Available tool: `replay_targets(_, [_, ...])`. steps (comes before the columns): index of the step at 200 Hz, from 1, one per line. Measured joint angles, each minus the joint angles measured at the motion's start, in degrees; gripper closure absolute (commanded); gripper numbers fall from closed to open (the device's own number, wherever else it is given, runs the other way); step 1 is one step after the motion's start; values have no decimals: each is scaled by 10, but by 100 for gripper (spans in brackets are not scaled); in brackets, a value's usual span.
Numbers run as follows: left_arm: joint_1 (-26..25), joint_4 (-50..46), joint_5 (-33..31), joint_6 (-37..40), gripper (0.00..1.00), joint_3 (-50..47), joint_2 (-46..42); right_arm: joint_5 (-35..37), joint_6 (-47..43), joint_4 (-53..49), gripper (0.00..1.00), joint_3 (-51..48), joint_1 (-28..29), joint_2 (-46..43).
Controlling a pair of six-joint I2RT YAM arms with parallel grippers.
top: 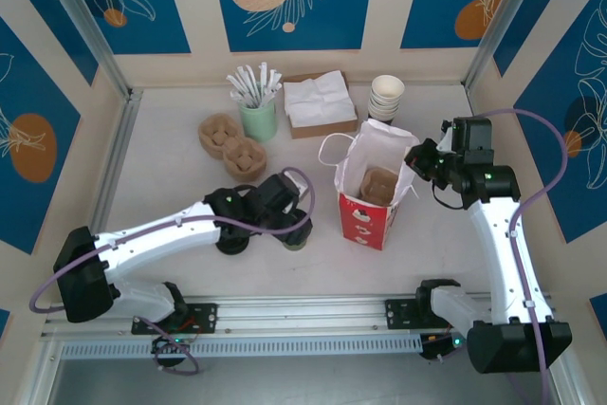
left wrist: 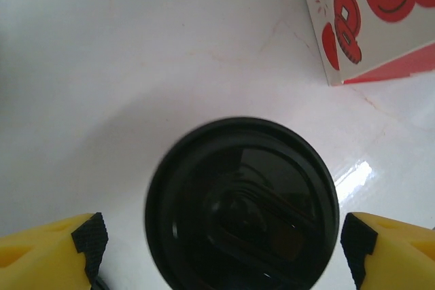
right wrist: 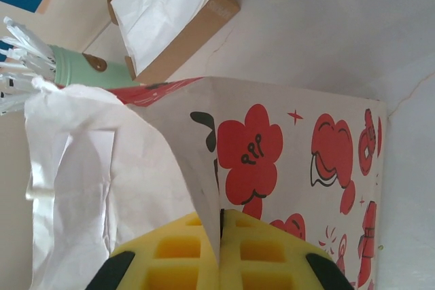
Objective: Pack the takeout coffee
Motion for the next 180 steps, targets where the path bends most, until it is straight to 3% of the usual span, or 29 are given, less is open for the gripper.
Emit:
replay_targets(48, [-24, 3, -25, -11, 6, -15, 0, -16, 2, 2, 100, -1, -5, 0])
replay_targets(180, [-28, 19, -31, -22, 17, -15, 21, -26, 2, 2, 100, -8, -24, 0])
